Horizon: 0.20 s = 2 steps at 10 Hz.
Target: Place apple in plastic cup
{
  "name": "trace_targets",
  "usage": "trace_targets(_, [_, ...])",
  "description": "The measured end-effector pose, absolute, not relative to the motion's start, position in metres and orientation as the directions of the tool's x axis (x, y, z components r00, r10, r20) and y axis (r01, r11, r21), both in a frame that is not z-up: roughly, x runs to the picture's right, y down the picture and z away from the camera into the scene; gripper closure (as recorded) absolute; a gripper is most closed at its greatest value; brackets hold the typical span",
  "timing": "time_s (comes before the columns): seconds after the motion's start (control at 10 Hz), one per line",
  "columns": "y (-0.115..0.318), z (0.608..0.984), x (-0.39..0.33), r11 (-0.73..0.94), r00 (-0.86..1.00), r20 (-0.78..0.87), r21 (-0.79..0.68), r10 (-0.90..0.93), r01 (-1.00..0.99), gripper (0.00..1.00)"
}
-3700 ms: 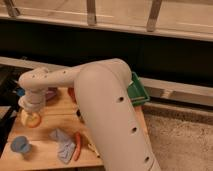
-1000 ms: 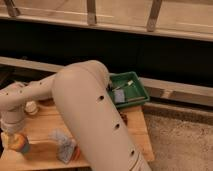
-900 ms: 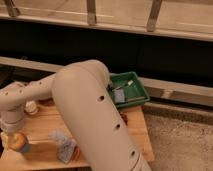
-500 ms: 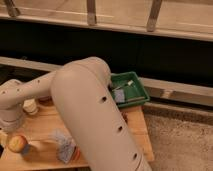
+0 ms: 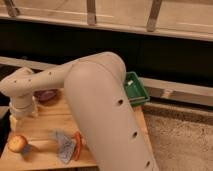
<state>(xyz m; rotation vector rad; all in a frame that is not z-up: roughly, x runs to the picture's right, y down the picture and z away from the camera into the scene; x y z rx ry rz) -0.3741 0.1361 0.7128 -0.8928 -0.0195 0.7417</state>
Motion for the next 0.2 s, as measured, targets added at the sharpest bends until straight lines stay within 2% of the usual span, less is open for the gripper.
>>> trace_targets(0.2, [0.101,0.736,-0.341,0.334,0.671,-0.298,-0.688,0.679,-0.645,0.33])
